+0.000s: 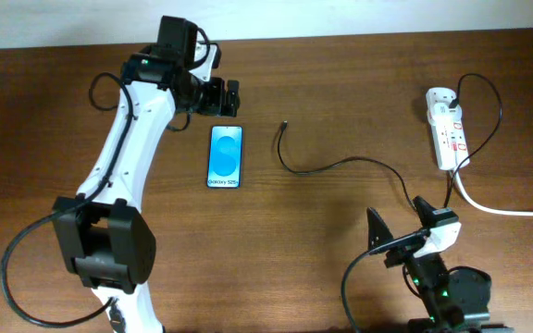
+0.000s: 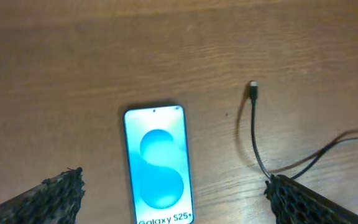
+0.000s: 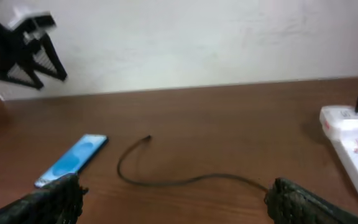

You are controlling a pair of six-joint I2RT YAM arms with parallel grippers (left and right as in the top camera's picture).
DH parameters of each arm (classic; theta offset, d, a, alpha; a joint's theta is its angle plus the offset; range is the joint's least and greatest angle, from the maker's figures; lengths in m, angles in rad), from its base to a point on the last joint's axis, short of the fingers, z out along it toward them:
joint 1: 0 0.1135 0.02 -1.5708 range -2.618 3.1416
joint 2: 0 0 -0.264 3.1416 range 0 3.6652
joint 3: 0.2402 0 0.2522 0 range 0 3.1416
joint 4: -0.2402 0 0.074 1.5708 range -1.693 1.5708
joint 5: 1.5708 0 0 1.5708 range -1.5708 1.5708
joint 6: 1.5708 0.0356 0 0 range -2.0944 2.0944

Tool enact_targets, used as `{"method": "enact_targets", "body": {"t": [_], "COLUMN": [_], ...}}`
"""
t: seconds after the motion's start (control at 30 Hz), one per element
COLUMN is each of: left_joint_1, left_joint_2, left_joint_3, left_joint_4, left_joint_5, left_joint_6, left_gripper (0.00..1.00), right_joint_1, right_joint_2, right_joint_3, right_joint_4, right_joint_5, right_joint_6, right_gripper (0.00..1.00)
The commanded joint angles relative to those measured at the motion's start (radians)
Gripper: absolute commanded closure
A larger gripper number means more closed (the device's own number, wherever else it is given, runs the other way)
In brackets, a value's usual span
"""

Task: Plug charger to phone and switch on socket
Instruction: 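Move the left gripper over the blue phone and lower onto it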

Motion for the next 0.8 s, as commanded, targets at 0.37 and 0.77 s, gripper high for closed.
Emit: {"method": "enact_targets", "body": {"t": [0.37, 0.77], "left_joint_1": [-0.067, -0.095], "left_joint_2": [0.108, 0.209], "left_joint_3": [0.013, 0.005], "left_joint_4": [-0.106, -0.107], "left_joint_5": [-0.181, -0.196], "left_joint_6": [-0.115, -0.203], "left_gripper": [0.01, 0.01], "right_joint_1": [0.006, 0.007], "right_joint_2": [0.939, 1.128], "right_joint_3": [1.061, 1.256], "right_joint_4": [-0.768, -0.864], "right_joint_5": [-0.028, -0.091], "right_joint_6": [-0.023, -0.03], "right_gripper": [0.02, 0.02]}}
